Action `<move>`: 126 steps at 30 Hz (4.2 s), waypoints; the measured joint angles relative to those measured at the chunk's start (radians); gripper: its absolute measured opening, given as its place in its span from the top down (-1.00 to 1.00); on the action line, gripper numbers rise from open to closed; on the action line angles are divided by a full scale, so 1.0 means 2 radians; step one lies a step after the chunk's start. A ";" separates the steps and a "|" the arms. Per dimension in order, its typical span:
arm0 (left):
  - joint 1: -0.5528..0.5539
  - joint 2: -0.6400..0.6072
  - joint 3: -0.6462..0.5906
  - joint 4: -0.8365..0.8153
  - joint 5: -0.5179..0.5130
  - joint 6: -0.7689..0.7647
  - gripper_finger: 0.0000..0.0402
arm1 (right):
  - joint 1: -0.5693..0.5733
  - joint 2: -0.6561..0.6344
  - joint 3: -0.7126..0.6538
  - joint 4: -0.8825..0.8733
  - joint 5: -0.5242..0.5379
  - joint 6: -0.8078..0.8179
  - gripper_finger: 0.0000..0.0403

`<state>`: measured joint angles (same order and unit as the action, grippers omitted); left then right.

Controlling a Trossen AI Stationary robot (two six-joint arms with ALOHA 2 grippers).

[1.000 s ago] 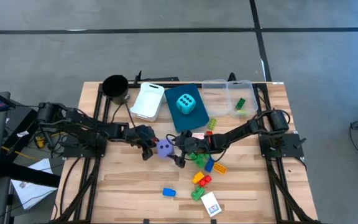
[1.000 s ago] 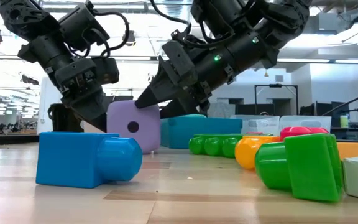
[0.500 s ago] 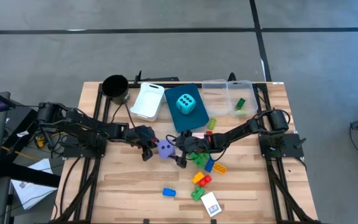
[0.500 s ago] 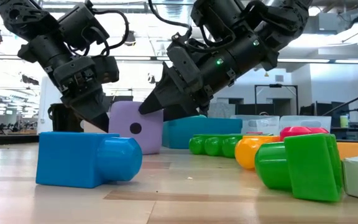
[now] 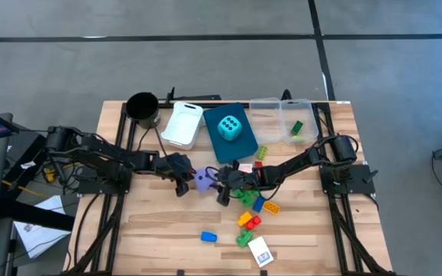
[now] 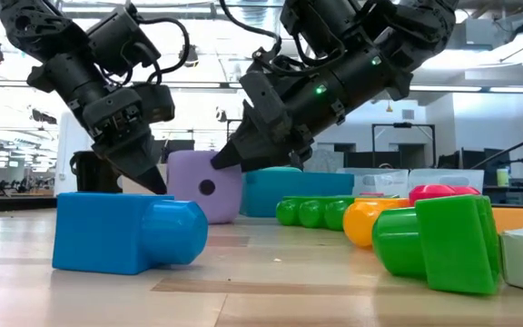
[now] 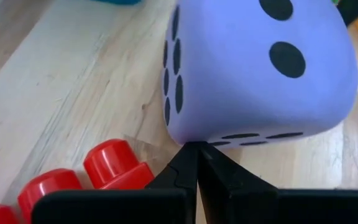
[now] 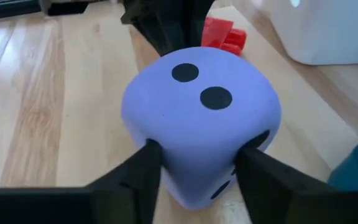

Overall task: Pick & Place Toys
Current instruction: Put the large purple dice into the blue bin, then put the top large red game piece into the white bin

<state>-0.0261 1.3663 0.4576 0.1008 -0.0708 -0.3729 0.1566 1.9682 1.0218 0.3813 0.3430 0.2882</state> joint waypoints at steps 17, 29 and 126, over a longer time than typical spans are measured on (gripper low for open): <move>0.007 -0.095 0.004 -0.018 -0.005 0.001 1.00 | 0.017 -0.082 0.001 -0.039 0.176 -0.043 0.63; 0.007 -0.167 0.003 -0.034 -0.006 0.001 1.00 | -0.040 -0.138 0.001 -0.171 0.278 -0.060 0.98; -0.044 -0.038 0.003 -0.177 -0.199 0.306 0.10 | 0.189 -0.163 0.001 -0.406 0.293 0.367 -0.16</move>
<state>-0.1146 1.2903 0.4644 -0.2541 -0.4683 0.2386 0.5339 1.6417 1.0229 -0.4309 0.9295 1.0218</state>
